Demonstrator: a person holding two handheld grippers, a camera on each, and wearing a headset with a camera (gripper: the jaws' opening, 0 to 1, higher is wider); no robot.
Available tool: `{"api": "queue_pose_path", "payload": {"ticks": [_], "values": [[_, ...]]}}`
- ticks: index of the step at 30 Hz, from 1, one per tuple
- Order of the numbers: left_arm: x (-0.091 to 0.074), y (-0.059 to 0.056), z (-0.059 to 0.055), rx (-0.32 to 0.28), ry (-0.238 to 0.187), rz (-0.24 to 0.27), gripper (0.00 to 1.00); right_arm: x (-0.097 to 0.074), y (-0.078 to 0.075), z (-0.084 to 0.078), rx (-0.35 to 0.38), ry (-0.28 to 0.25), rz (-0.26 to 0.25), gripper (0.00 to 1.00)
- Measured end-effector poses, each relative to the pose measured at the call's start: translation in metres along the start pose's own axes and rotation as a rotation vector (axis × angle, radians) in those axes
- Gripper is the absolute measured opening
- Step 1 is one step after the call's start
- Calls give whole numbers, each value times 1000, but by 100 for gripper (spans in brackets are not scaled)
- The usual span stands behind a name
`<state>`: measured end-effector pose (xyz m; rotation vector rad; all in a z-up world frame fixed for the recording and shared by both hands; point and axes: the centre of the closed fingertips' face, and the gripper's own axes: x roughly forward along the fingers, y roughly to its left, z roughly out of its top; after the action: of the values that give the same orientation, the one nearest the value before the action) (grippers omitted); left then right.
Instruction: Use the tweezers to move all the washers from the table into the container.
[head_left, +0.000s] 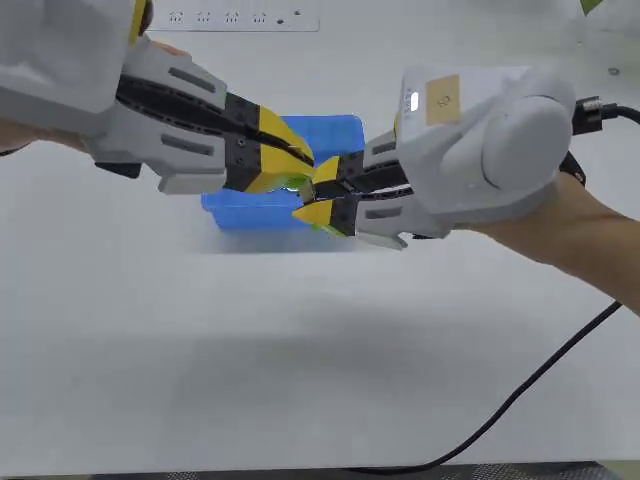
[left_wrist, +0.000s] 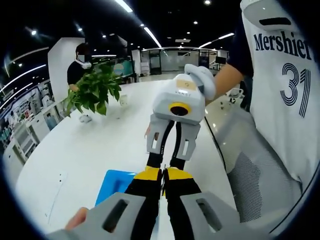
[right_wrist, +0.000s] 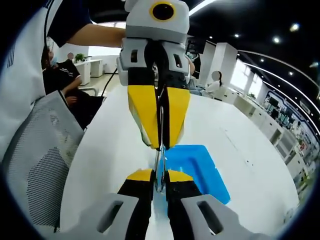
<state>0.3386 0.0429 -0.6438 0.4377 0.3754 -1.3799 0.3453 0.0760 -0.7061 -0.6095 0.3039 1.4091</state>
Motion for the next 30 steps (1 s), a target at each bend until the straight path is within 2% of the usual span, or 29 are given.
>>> {"api": "queue_pose_path", "payload": {"ticks": [7,9,12,15,22,30], "values": [[4,20,4,53,24,-17,6,2,-28,-3,-26,8,-35,10],[6,29,4,57,25,-16,6,4,-38,-5,-24,7,-45,10],[11,43,1,60,28,-3,6,7,-52,-9,-4,2,-69,10],[15,51,-5,48,27,10,6,16,-62,-17,-2,13,-76,10],[26,56,-28,31,57,0,6,33,-59,-35,7,52,-44,10],[37,63,-51,-10,81,-5,7,48,-57,-52,43,66,-21,10]]}}
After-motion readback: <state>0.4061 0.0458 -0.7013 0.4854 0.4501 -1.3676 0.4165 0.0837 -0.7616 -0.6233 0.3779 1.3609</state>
